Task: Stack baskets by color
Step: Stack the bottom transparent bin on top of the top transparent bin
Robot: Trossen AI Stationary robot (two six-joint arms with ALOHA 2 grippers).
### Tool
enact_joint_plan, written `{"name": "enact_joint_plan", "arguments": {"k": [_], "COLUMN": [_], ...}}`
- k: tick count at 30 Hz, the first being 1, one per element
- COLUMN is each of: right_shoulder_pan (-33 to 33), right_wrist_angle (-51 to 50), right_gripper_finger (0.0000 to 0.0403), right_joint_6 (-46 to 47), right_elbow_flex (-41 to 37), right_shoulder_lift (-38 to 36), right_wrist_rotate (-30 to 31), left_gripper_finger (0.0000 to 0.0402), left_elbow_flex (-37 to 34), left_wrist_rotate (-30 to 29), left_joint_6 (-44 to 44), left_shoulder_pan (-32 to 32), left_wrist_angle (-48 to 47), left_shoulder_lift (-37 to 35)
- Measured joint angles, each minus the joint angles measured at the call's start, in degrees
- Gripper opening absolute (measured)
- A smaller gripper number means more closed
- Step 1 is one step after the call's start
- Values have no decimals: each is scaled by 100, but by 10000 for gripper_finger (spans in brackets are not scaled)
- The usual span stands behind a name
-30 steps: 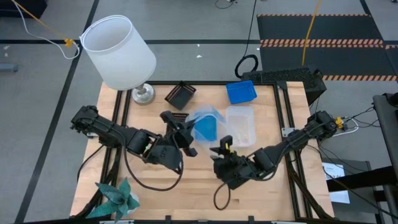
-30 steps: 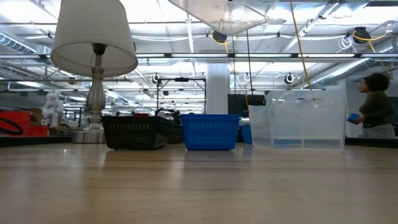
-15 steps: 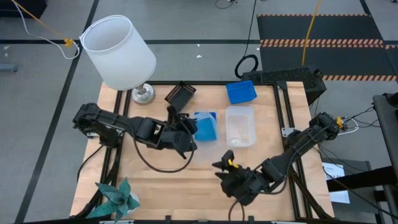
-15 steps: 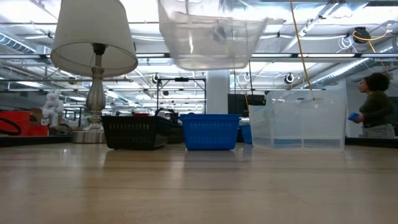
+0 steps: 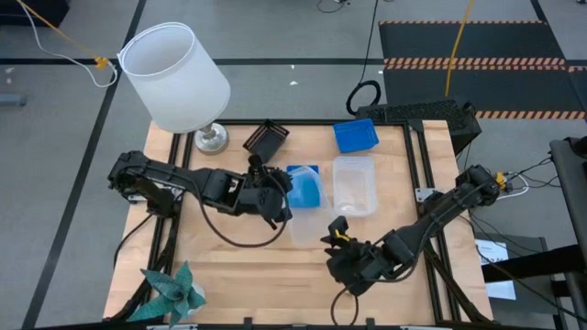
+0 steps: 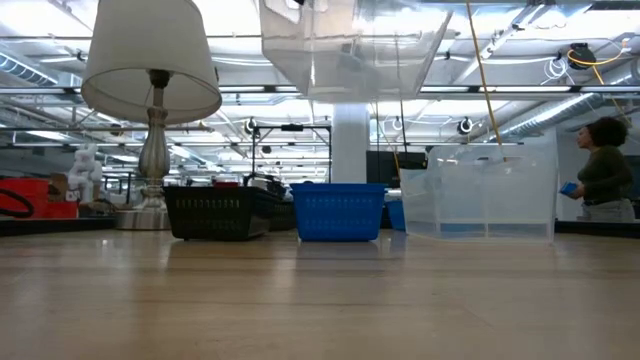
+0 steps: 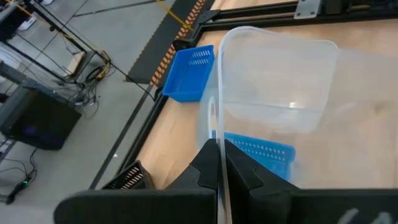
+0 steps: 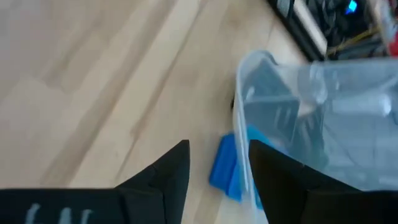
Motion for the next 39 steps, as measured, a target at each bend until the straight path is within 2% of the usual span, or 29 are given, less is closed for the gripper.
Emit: {"name": "enact_joint_plan", "arguments": {"k": [13, 20, 27, 31, 35, 39], "right_shoulder_pan": [-339, -421, -434, -434, -431, -429], "right_wrist_angle": [-759, -1063, -1078, -1075, -1082, -1074], "right_gripper_finger": [111, 68, 8, 6, 3, 2], "right_joint_6": [272, 354, 203, 231, 261, 353], "right_elbow_flex": [0, -2, -2, -1, -2, -7], "right_shoulder_lift": [0, 0, 0, 0, 0, 0], "right_wrist_rotate": [24, 26, 21, 22, -1, -38], "left_gripper_finger": [5, 5, 5, 9, 55, 150], "left_elbow_flex": [0, 0, 0, 0, -176, -271], "left_wrist_rotate": [177, 179, 179, 177, 173, 87], "left_joint_6": [-7, -29, -112, -155, -32, 22], "left_shoulder_pan": [-2, 0, 0, -15, -126, -215], "left_wrist_angle": [4, 9, 11, 7, 154, 229], "left_shoulder_lift": [0, 0, 0, 0, -4, 0]}}
